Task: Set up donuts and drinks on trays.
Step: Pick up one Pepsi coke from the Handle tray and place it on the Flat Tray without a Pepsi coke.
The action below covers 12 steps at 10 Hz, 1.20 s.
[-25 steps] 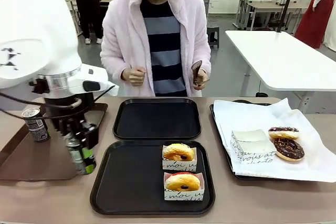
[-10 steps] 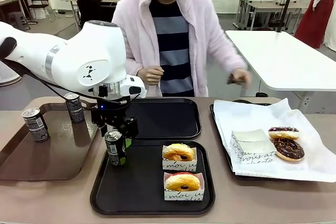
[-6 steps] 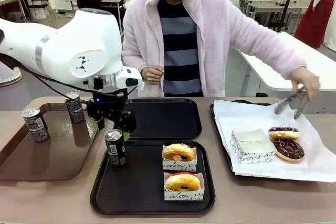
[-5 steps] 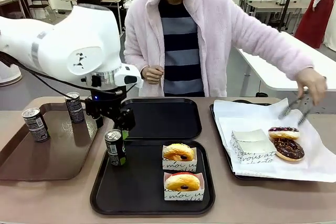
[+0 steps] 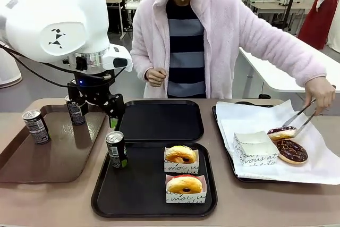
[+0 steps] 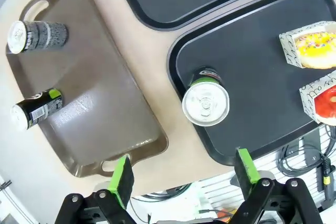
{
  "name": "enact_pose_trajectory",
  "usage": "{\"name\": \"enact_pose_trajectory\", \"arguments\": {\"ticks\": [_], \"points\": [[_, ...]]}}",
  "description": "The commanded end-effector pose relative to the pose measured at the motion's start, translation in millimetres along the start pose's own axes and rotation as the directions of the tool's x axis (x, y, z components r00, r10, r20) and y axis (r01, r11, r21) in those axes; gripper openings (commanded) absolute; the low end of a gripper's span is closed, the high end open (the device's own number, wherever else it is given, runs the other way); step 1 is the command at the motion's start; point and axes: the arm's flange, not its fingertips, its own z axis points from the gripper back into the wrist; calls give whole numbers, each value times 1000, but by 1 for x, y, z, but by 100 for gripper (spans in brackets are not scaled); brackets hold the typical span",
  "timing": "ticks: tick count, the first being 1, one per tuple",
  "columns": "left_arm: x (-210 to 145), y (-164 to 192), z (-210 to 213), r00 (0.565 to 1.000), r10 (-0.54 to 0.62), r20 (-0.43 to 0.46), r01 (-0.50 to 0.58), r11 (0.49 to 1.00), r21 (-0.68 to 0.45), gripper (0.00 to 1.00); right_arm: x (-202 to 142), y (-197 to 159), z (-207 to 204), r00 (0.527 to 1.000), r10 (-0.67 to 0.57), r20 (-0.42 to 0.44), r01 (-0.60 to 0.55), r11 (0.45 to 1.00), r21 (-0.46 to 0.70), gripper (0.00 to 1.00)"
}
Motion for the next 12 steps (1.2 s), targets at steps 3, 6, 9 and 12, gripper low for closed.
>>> {"name": "enact_pose_trajectory", "arguments": {"ticks": [3, 6, 9, 12], "points": [[16, 123, -6, 986, 160, -45, -163, 983, -82, 100, 1, 0, 1, 1000, 18, 12, -19, 1000, 23, 100], [-9, 235, -28, 969, 202, -138, -213, 975, -64, 100, 1, 0, 1, 1000, 18, 12, -19, 1000, 23, 100], [-32, 285, -33, 936, 336, -104, -344, 937, -66, 100, 1, 0, 1, 1000, 18, 12, -19, 1000, 23, 100], [-39, 278, -41, 947, 295, -130, -305, 950, -70, 100, 1, 0, 1, 1000, 18, 12, -19, 1000, 23, 100]]}}
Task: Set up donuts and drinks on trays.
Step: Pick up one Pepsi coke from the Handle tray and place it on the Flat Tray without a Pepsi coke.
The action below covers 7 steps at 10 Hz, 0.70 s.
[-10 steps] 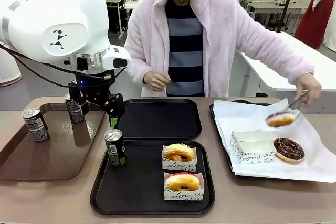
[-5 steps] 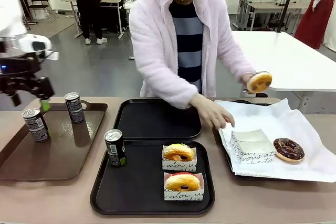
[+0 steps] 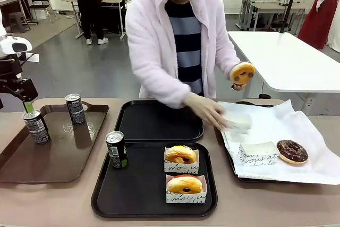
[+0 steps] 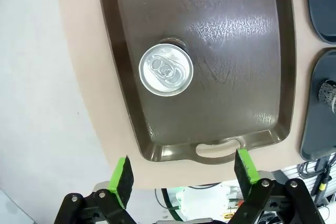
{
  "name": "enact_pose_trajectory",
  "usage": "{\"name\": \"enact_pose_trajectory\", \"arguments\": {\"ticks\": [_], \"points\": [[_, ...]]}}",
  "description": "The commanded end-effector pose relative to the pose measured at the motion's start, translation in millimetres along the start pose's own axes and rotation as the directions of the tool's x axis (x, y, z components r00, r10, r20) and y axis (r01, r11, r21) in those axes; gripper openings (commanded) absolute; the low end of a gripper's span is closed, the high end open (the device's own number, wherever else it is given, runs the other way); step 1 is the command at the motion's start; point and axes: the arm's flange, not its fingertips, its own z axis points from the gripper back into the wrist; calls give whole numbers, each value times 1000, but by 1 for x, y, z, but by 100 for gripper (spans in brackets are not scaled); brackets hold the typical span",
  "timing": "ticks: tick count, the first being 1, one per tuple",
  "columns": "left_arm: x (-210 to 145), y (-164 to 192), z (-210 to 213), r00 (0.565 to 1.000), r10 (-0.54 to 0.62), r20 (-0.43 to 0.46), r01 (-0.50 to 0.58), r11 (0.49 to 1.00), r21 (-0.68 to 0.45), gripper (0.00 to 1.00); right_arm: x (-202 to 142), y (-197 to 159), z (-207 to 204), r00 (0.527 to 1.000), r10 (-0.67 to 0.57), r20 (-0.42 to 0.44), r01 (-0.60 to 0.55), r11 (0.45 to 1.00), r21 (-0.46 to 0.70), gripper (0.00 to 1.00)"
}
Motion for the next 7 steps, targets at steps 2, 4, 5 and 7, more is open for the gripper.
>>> {"name": "enact_pose_trajectory", "arguments": {"ticks": [2, 4, 5, 7], "points": [[-1, -3, -1, 1000, -8, -3, 8, 1000, -1, 100, 1, 0, 1, 1000, 19, 13, -19, 1000, 23, 100], [20, 8, -8, 1000, -8, 4, 8, 999, -32, 100, 1, 0, 1, 1000, 19, 13, -19, 1000, 23, 100], [29, 15, -17, 999, 26, 27, -25, 999, -37, 100, 1, 0, 1, 1000, 19, 13, -19, 1000, 23, 100], [45, 26, -27, 996, 67, 67, -65, 998, -25, 100, 1, 0, 1, 1000, 19, 13, -19, 1000, 23, 100]]}}
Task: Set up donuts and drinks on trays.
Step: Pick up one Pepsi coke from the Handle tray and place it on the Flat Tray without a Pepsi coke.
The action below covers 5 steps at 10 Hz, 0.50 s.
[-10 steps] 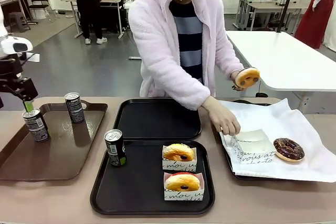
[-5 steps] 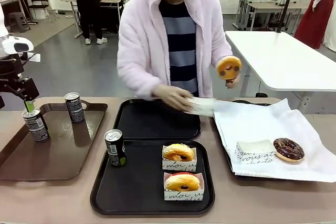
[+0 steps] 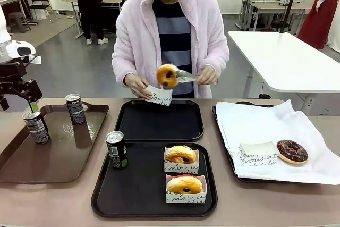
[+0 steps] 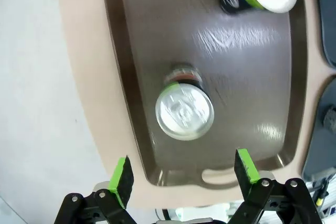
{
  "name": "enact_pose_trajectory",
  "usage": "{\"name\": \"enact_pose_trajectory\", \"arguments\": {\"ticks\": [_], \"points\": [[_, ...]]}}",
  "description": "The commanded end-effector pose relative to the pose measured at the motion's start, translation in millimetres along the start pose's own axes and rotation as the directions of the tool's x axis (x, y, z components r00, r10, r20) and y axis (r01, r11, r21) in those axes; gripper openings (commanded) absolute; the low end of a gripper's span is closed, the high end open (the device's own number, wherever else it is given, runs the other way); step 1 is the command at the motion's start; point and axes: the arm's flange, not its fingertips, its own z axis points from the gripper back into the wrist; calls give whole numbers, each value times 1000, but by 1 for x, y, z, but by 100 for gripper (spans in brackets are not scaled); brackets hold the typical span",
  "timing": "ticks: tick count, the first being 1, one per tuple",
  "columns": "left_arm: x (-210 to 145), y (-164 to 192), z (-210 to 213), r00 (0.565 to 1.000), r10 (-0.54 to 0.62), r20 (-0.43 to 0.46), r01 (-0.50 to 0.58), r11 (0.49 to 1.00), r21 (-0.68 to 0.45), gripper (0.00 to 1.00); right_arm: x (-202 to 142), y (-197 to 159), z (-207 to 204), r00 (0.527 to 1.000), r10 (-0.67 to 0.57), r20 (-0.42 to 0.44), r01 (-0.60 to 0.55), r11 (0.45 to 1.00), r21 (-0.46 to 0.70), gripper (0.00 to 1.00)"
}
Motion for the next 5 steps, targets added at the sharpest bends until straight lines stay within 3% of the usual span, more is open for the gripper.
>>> {"name": "enact_pose_trajectory", "arguments": {"ticks": [1, 5], "points": [[16, 9, -9, 998, 31, 51, -30, 999, -22, 100, 1, 0, 1, 1000, 18, 13, -19, 1000, 23, 100], [33, 4, -35, 999, 4, 38, -1, 997, -81, 100, 1, 0, 1, 1000, 18, 13, -19, 1000, 23, 100]]}}
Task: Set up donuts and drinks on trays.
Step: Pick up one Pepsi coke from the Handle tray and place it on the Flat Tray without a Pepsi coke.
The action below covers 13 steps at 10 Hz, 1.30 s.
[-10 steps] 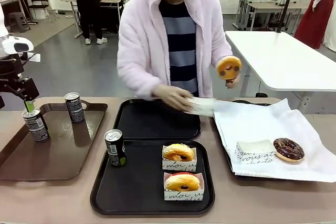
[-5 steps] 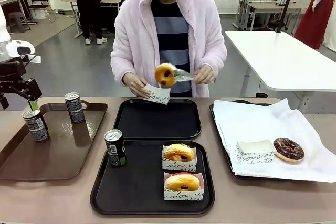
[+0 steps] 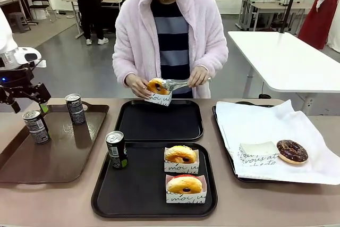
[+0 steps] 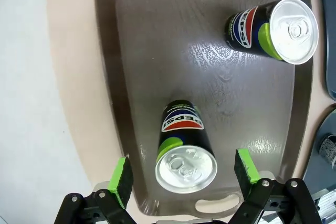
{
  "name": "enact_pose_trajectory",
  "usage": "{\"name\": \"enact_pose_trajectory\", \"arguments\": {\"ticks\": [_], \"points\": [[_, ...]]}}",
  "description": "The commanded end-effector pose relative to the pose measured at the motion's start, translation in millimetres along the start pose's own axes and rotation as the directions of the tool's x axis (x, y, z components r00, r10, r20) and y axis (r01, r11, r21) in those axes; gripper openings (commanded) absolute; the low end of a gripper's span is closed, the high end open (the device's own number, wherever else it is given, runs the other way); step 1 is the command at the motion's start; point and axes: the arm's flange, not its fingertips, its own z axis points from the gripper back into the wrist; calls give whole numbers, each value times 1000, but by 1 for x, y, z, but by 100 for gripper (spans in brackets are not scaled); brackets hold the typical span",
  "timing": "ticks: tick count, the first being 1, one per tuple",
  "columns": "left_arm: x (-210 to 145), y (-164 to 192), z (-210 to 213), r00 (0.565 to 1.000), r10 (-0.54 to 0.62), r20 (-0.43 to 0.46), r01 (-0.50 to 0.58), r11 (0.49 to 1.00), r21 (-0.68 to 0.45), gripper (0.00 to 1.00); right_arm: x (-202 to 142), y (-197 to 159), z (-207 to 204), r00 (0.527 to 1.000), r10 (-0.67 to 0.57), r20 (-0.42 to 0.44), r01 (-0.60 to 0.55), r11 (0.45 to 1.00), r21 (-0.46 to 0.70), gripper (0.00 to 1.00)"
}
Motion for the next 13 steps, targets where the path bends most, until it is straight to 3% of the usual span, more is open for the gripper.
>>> {"name": "enact_pose_trajectory", "arguments": {"ticks": [1, 8, 9, 10, 11, 12, 13], "points": [[5, -2, -9, 1000, -24, -9, 23, 1000, -17, 100, 1, 0, 1, 1000, 18, 13, -19, 1000, 23, 100], [7, 3, -42, 998, -26, -59, 28, 999, 30, 100, 1, 0, 1, 1000, 18, 13, -19, 1000, 23, 100], [8, 3, -42, 997, -25, -69, 27, 999, 30, 87, 1, 0, 1, 1000, 18, 13, -19, 1000, 23, 100], [6, 2, -43, 996, -30, -78, 33, 999, 33, 48, 1, 0, 1, 1000, 18, 13, -19, 1000, 23, 100], [5, 3, -42, 997, -32, -72, 35, 999, 35, 34, 1, 0, 1, 1000, 18, 13, -19, 1000, 23, 100], [5, 2, -40, 997, -38, -74, 41, 999, 36, 0, 1, 0, 1, 1000, 18, 13, -19, 1000, 23, 100], [4, 2, -40, 997, -40, -70, 43, 998, 38, 0, 1, 0, 1, 1000, 18, 13, -19, 1000, 23, 100]]}}
